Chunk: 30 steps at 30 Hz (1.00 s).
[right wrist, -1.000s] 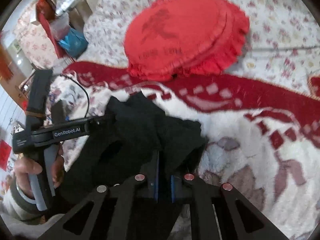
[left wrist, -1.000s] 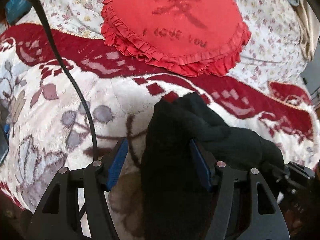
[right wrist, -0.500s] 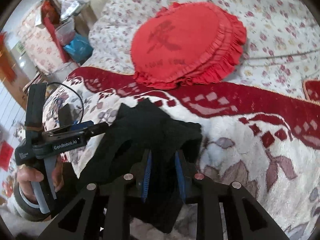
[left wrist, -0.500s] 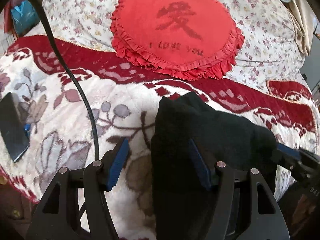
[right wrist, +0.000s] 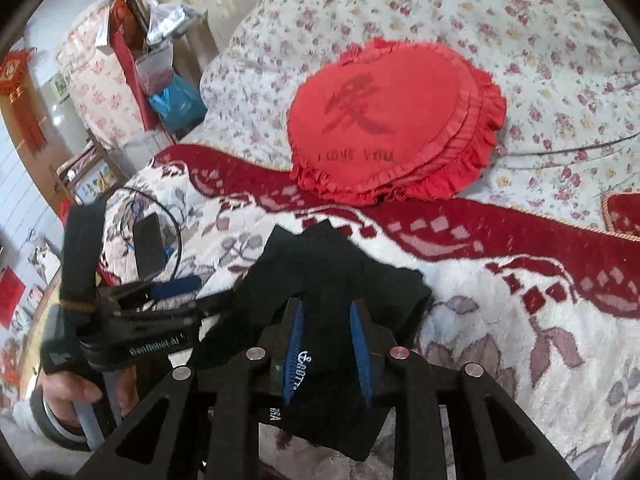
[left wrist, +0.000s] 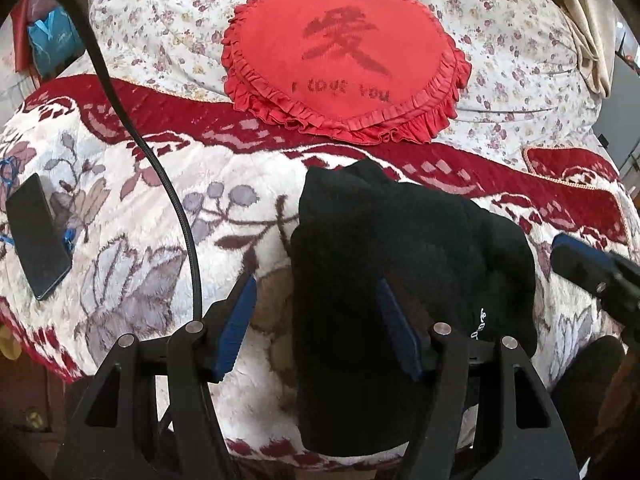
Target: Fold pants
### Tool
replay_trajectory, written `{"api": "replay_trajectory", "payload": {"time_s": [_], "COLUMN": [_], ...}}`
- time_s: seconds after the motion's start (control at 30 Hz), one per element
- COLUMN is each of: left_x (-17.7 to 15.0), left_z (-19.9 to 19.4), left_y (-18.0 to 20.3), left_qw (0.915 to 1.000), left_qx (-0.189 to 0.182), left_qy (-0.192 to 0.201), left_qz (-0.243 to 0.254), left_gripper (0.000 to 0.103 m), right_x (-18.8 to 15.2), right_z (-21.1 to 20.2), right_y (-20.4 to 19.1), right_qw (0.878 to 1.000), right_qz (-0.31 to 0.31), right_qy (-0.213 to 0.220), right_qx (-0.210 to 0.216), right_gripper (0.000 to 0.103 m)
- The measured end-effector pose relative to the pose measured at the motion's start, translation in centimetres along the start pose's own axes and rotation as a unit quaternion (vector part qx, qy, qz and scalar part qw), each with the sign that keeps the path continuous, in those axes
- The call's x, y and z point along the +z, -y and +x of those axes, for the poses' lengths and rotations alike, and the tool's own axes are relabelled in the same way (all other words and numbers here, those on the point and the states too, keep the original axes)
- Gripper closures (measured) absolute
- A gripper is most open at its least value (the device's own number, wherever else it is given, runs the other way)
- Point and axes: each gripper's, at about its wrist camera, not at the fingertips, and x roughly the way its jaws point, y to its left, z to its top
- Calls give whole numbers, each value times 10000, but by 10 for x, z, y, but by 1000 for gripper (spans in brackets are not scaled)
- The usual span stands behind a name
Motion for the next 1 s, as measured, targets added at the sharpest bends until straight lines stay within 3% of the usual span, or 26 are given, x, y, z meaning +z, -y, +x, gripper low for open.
{"api": "replay_trajectory", "payload": {"time_s": [0.27, 0.53, 0.8, 1.0], "left_x": [-5, -13, -18, -19], "left_z": [3, 12, 21, 5], "left_y": [5, 4, 7, 3], "left_qw": [10000, 9997, 9994, 9996], "left_qx": [-23, -93, -112, -169], "left_qy": [-83, -206, -309, -225], "left_qz": [-3, -80, -56, -61], "left_gripper": [39, 39, 38, 38], "right_x": [-13, -33, -48, -35], "right_z": [29, 51, 59, 43], "right_y": [-12, -4, 6, 3], "right_qw": [9978, 9940, 9935, 9940], "right_qz": [-280, -280, -153, -243], "right_qy": [-545, -1039, -1096, -1026], "right_qx": [241, 172, 264, 301], "right_gripper": [76, 76, 75, 72]}}
